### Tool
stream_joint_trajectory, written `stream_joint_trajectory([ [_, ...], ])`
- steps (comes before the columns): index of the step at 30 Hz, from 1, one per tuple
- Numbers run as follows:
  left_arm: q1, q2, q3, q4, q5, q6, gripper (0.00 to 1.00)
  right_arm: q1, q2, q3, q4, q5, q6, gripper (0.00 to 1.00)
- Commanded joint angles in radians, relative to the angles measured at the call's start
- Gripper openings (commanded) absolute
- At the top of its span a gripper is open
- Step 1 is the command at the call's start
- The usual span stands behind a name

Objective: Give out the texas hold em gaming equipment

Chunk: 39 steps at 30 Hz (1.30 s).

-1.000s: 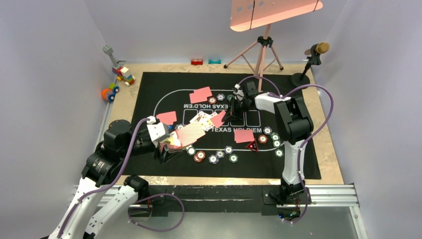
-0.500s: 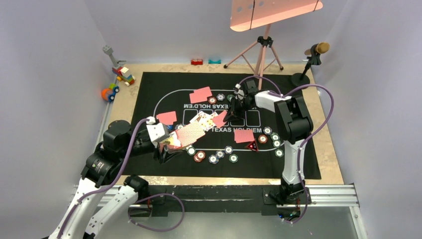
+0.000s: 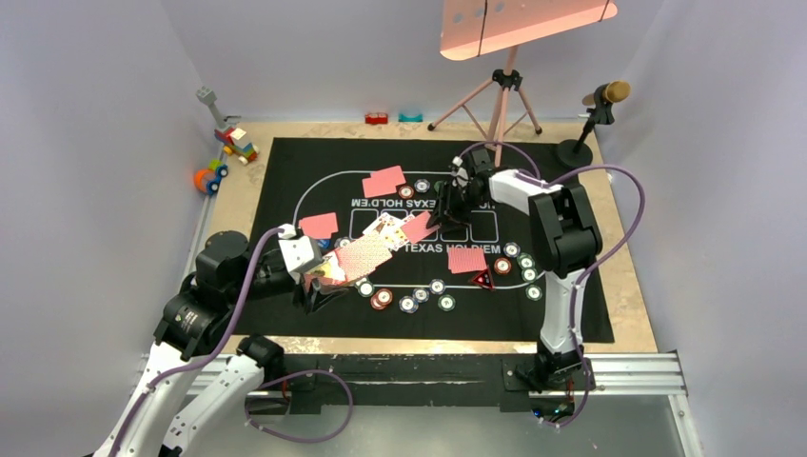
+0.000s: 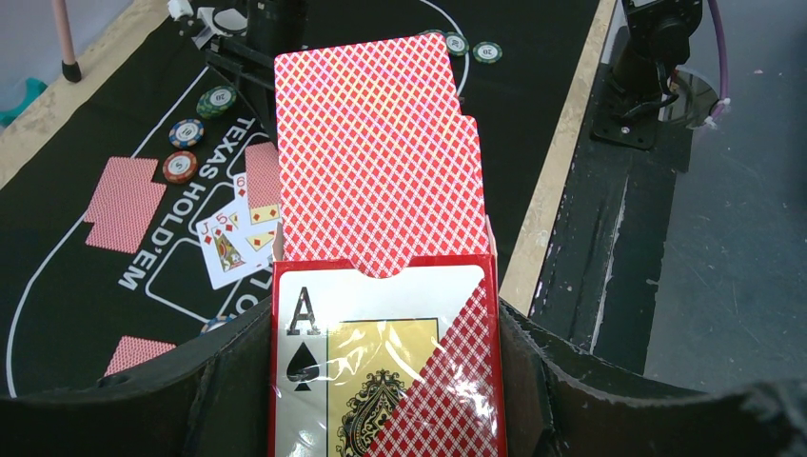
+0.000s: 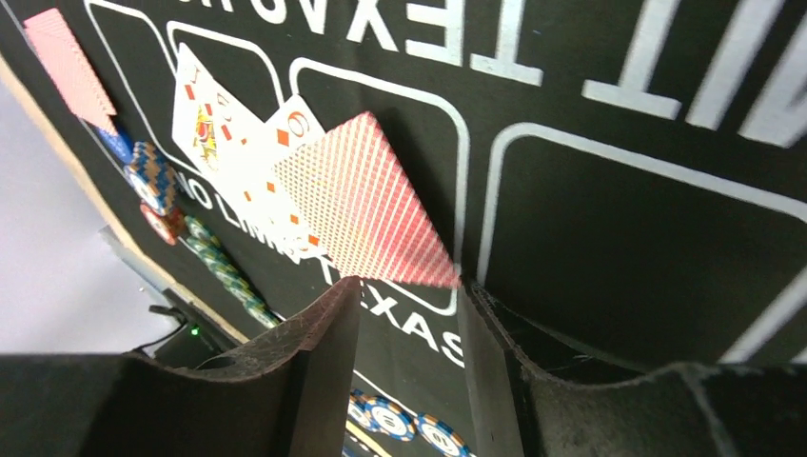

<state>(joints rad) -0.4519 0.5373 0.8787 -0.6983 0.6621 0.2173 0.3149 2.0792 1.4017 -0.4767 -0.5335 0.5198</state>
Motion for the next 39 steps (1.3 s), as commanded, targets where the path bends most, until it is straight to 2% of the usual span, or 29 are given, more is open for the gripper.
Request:
stream_joint_trajectory([
  [1,0.008,-0.011,0.007,0.057,0.024,-0.029,0.03,-0.020,-0.047,0.006,-0.101,0.255,-0.047,0.48],
  [5,0.008,-0.011,0.007,0.049,0.023,-0.028,0.03,-0.019,-0.110,0.025,-0.136,0.325,-0.044,0.50],
  [9,0.007,-0.011,0.005,0.048,0.022,-0.026,0.03,-0.017,-0.217,0.022,-0.128,0.306,-0.032,0.55],
  [11,0.007,-0.010,0.003,0.050,0.022,-0.025,0.03,-0.011,-0.285,0.015,-0.109,0.245,-0.022,0.62],
  [13,0.007,-0.008,0.002,0.054,0.021,-0.025,0.03,0.005,-0.357,0.008,-0.085,0.167,-0.016,0.77],
  [16,0.007,-0.005,0.004,0.055,0.022,-0.024,0.03,0.034,-0.465,0.005,-0.044,0.040,0.004,0.85],
  [19,0.007,-0.002,0.004,0.057,0.022,-0.023,0.03,0.071,-0.539,0.005,0.002,-0.109,0.052,0.87],
  [23,0.007,0.001,0.003,0.057,0.022,-0.024,0.03,0.155,-0.590,0.012,0.014,-0.188,0.095,0.90],
  [27,0.007,0.007,0.009,0.051,0.019,-0.017,0.03,0.214,-0.665,-0.064,0.157,-0.260,0.207,0.92],
  [39,0.007,0.019,0.022,0.053,0.019,-0.016,0.03,0.394,-0.718,-0.080,0.222,-0.265,0.268,0.95],
])
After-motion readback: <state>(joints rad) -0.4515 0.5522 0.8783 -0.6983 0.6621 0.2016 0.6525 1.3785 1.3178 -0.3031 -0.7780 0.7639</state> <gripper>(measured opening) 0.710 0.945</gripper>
